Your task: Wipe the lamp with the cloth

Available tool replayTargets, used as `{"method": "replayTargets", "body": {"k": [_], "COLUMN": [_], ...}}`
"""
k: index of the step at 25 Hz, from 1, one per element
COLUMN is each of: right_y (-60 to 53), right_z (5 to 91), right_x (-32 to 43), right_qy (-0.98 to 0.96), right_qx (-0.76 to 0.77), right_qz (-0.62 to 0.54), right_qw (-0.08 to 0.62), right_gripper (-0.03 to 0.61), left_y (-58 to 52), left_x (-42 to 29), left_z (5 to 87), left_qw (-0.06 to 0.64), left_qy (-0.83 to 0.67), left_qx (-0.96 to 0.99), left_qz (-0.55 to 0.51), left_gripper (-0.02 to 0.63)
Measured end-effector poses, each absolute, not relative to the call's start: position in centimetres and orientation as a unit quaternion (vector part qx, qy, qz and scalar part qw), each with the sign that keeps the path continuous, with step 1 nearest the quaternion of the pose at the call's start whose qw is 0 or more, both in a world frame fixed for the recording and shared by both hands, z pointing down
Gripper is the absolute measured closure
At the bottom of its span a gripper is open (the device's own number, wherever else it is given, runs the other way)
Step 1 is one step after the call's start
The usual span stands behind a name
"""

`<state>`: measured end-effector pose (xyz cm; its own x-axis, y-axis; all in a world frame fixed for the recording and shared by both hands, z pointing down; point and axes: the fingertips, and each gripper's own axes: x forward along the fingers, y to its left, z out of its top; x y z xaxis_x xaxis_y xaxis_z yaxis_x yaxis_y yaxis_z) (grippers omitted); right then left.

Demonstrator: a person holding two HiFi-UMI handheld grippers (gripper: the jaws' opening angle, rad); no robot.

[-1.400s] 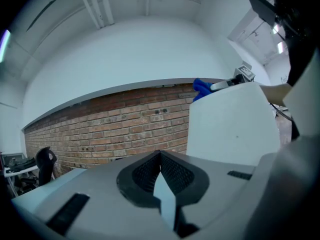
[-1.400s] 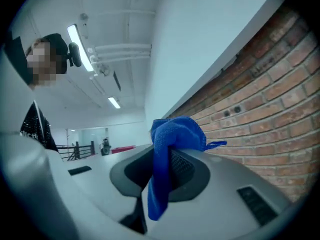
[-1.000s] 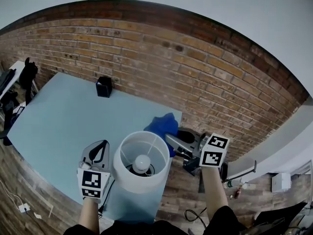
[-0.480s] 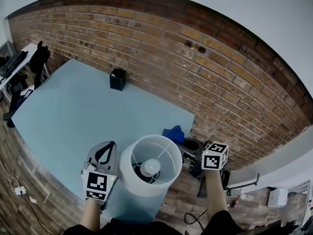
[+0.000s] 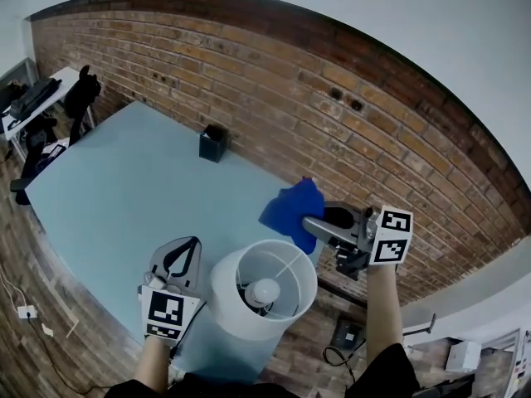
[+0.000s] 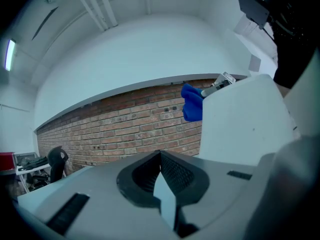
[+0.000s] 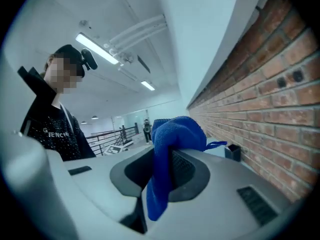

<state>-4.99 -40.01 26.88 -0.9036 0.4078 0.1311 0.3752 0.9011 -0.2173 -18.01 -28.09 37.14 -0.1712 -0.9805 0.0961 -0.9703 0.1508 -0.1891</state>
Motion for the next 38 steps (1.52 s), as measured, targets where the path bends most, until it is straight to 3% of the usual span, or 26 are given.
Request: {"method": "replayTargets", "body": {"k": [5, 11, 26, 38], "right_y": [-36.7, -32.3, -32.2, -31.5], "right_z": [22.3, 23.8, 31.8, 39.5], "right_x": [-6.8, -8.2, -12.5, -15.6], "right_qy": [-0.942, -0.881, -0.781, -0.741], "right_qx": [-0.322, -0.446, -0.547, -0.564], "right_qz": [0.065, 0.003, 0.01, 0.071], "right_qw": [0.071, 0.155, 0.301, 0.357], "right_gripper": [0.517, 0.517, 0.517, 0.517], "left_y": [-26.9, -25.4, -23.1, -23.2], "left_x": [-17.9, -17.8, -18.2, -18.8], "left_z": [35.7, 35.2, 37.0, 38.8], "left_qw": [0.036, 0.041, 0.021, -0.006], "left_qy": [0.768, 0.775, 0.802, 0.801], "left_qx": [-0.633, -0.623, -0.585, -0.586], "left_qz": [-0.094, -0.096, -0.117, -0.126], "left_gripper": [0.604, 0.604, 0.604, 0.604]}}
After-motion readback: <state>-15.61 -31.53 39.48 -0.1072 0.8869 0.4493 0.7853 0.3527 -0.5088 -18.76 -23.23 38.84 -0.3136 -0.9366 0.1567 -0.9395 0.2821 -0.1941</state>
